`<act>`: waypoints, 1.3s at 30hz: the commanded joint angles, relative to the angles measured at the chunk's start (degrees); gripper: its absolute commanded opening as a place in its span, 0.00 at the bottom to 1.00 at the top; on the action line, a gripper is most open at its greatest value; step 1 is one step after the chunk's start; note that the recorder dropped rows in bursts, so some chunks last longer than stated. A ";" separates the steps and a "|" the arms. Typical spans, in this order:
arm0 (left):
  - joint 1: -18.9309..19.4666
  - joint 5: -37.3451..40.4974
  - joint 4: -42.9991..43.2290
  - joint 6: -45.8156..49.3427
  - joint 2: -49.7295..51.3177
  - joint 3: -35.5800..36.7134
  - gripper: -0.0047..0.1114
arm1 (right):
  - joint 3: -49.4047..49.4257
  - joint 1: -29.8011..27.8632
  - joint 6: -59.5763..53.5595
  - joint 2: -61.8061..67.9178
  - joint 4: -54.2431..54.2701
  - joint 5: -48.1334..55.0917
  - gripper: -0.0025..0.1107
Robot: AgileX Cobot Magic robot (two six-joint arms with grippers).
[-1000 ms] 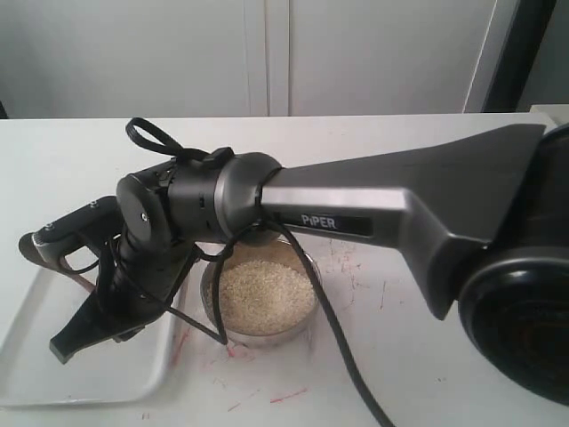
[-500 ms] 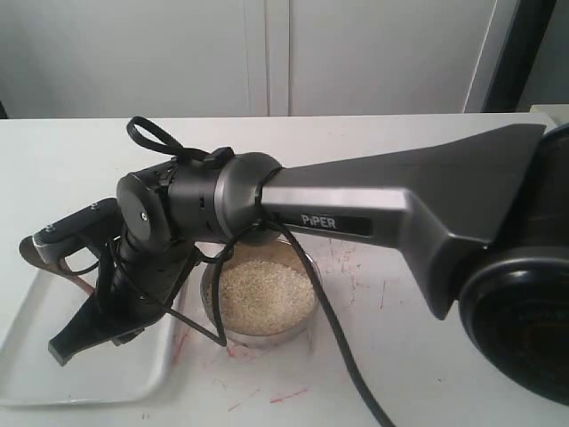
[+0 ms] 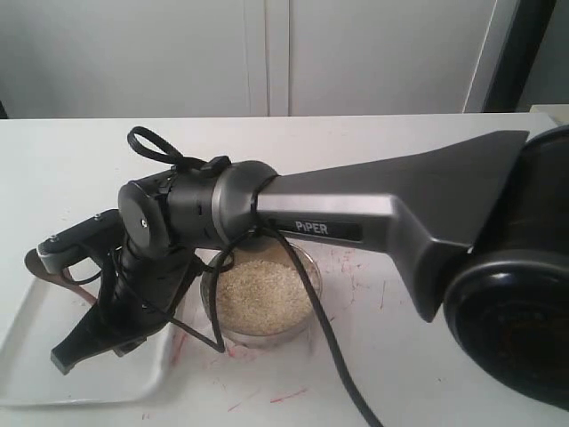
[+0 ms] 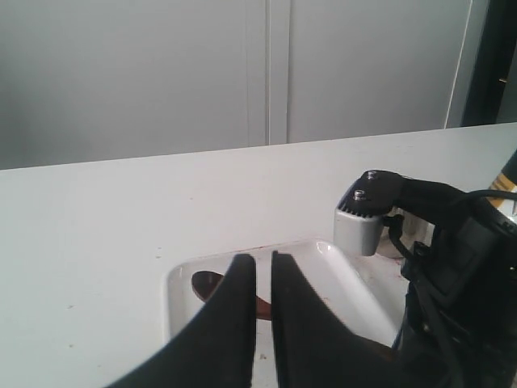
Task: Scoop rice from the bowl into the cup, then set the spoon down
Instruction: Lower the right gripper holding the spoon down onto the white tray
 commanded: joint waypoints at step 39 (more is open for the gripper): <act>-0.38 -0.27 -0.22 -0.12 -0.24 -0.19 0.16 | -0.16 0.05 -0.39 0.79 0.49 3.16 0.02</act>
